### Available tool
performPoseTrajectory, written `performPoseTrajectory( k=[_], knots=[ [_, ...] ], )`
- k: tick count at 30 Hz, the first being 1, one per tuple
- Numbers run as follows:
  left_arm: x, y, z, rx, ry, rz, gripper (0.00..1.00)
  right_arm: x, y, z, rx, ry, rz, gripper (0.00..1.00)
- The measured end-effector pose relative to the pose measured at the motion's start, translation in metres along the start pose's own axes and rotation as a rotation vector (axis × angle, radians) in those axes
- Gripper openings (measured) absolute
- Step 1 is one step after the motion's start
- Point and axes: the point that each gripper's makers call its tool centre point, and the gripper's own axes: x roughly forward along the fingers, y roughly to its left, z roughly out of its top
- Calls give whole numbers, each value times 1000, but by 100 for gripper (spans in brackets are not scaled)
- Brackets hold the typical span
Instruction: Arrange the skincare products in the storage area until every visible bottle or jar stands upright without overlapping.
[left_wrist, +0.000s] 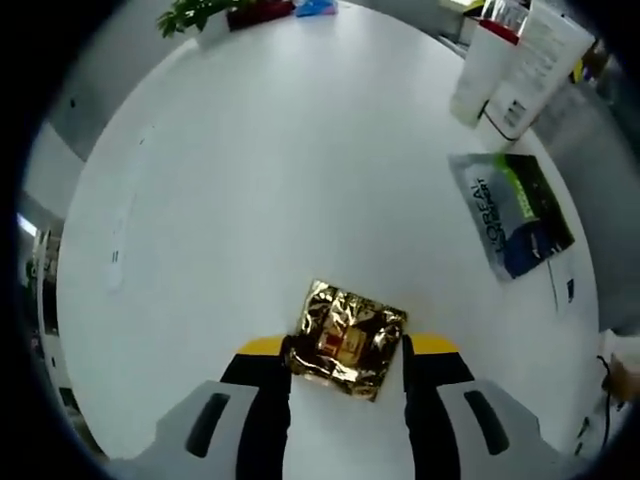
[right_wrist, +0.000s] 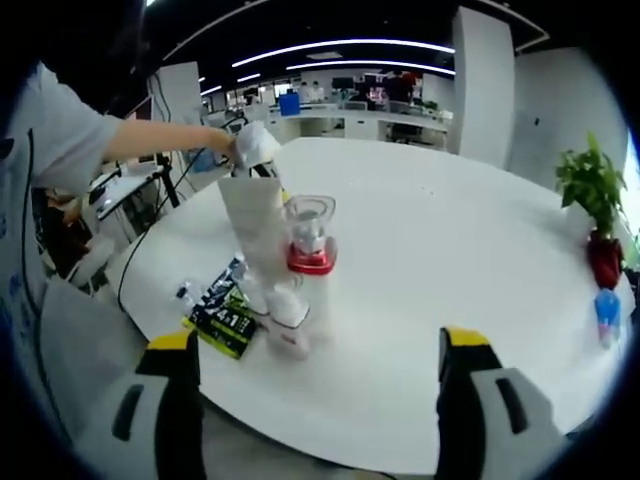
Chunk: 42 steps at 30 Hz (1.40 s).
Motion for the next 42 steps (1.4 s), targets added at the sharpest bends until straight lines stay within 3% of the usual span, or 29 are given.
performPoseTrajectory(
  k=[3, 13, 24, 42],
  knots=[
    [-1, 0, 0, -30, 2, 10, 37, -1, 0, 1, 1, -4, -1, 100],
    [-2, -7, -3, -127, 10, 22, 36, -3, 2, 2, -1, -11, 5, 100],
    [-4, -18, -13, -145, 40, 25, 36, -5, 6, 8, -12, -33, 17, 100],
    [-16, -42, -13, -178, 44, 38, 36, -7, 13, 16, -40, -58, 47, 100]
  ],
)
